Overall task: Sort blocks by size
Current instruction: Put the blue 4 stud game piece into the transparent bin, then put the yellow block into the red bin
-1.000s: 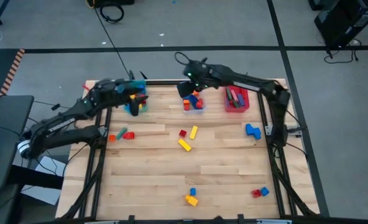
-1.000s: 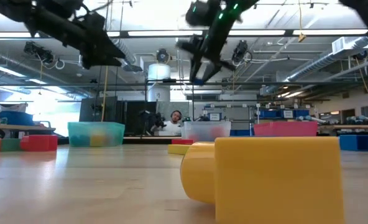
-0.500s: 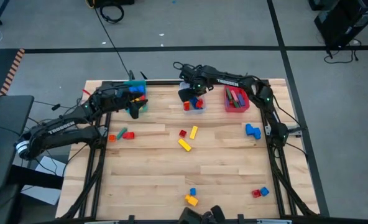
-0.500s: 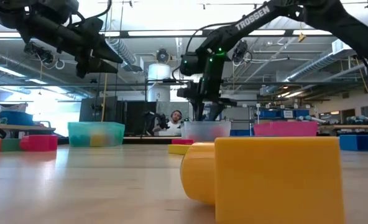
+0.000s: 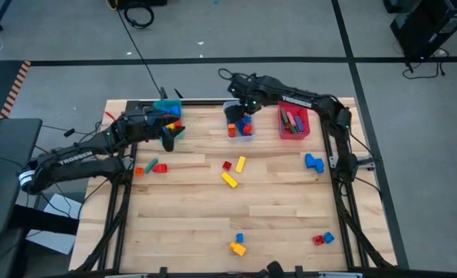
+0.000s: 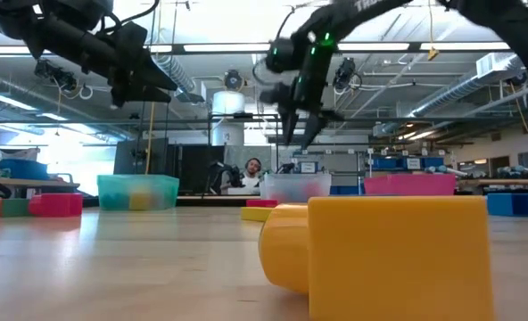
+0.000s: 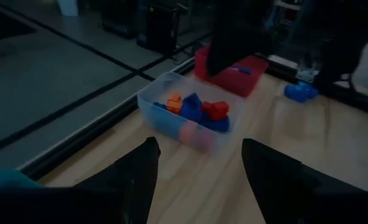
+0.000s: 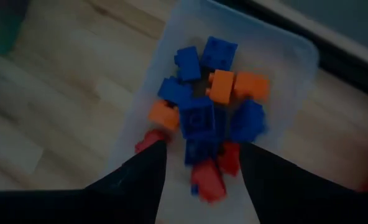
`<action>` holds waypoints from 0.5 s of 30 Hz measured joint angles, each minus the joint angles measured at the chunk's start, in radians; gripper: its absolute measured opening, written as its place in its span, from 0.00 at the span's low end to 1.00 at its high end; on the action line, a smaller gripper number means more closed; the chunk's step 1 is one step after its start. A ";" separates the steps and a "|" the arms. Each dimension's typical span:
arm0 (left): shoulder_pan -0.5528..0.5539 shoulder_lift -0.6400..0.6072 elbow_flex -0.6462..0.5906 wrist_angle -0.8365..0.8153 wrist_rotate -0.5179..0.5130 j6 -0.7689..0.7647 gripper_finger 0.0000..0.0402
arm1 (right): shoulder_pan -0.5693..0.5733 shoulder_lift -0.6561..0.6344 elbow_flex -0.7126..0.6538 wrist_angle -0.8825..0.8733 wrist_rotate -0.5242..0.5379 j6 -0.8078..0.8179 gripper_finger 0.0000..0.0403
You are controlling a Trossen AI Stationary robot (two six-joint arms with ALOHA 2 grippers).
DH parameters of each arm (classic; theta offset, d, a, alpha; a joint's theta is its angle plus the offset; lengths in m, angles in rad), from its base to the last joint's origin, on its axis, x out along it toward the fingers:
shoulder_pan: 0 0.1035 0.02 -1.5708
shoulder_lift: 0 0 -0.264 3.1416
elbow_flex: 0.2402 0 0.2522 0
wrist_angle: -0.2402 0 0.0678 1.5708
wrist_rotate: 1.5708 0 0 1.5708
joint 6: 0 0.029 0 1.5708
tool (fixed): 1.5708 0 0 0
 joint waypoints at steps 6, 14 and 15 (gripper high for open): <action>-0.104 0.000 0.000 0.016 -0.104 0.018 0.60 | 0.073 -0.119 -0.007 -0.041 0.060 -0.010 0.53; -0.222 0.000 0.000 0.010 -0.223 0.018 0.60 | 0.205 -0.310 -0.170 -0.038 0.172 0.055 0.53; -0.237 0.000 0.001 0.002 -0.237 0.018 0.60 | 0.220 -0.338 -0.207 -0.039 0.181 0.076 0.53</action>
